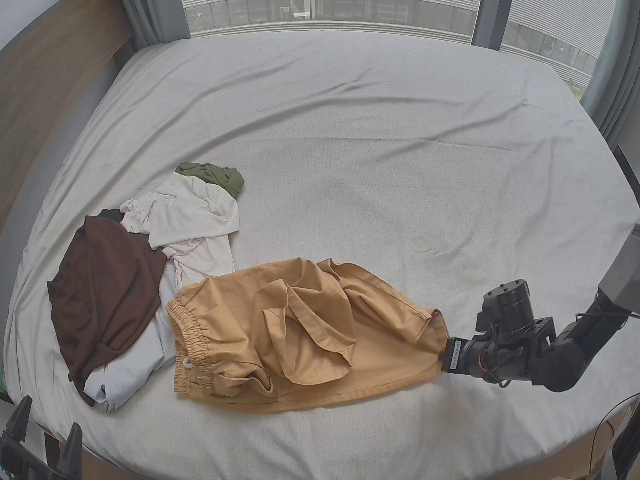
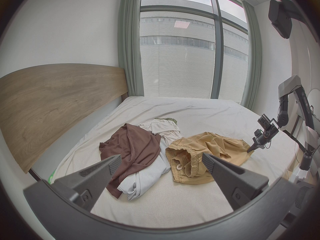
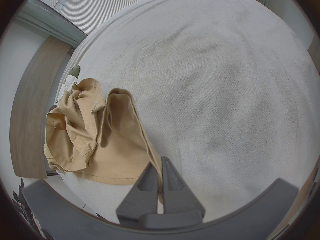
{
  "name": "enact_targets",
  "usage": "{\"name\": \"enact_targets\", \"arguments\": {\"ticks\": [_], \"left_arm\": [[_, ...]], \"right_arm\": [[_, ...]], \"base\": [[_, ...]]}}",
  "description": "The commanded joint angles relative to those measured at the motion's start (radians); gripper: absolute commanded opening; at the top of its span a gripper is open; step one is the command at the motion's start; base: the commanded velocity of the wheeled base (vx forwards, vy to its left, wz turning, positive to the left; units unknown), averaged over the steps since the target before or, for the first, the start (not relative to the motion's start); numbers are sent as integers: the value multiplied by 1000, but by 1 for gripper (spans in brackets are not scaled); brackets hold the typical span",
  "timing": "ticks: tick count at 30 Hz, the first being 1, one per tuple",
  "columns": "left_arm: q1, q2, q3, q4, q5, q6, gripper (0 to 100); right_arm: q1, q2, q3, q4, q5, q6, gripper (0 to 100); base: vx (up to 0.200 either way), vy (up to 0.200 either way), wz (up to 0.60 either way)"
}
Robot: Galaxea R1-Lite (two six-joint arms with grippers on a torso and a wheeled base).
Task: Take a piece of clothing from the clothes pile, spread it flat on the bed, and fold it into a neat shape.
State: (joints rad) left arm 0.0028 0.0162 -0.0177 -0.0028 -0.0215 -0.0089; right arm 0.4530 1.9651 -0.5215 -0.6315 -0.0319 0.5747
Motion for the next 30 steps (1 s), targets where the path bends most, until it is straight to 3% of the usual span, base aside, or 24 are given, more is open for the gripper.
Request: {"name": "enact_targets", "arguments": {"ticks": [1, 22, 23, 28, 30], "left_arm": [[0, -16, 18, 0, 0, 0, 100], [2, -16, 18, 0, -2, 4, 100], [0, -16, 18, 0, -2, 4, 100], [0, -16, 18, 0, -2, 4, 100], [0, -16, 18, 0, -2, 4, 100]], "right_arm": [[-27, -29, 58, -14, 7, -18, 0], [-48, -18, 245, -217, 27, -45, 0], [-48, -17, 244, -223, 27, -47, 100], [-33, -37, 264, -390, 27, -61, 100], [-27, -86, 288, -467, 29, -107, 100]], "base": [[0, 0, 0], [0, 0, 0], [0, 0, 0], [0, 0, 0], [0, 0, 0]]}}
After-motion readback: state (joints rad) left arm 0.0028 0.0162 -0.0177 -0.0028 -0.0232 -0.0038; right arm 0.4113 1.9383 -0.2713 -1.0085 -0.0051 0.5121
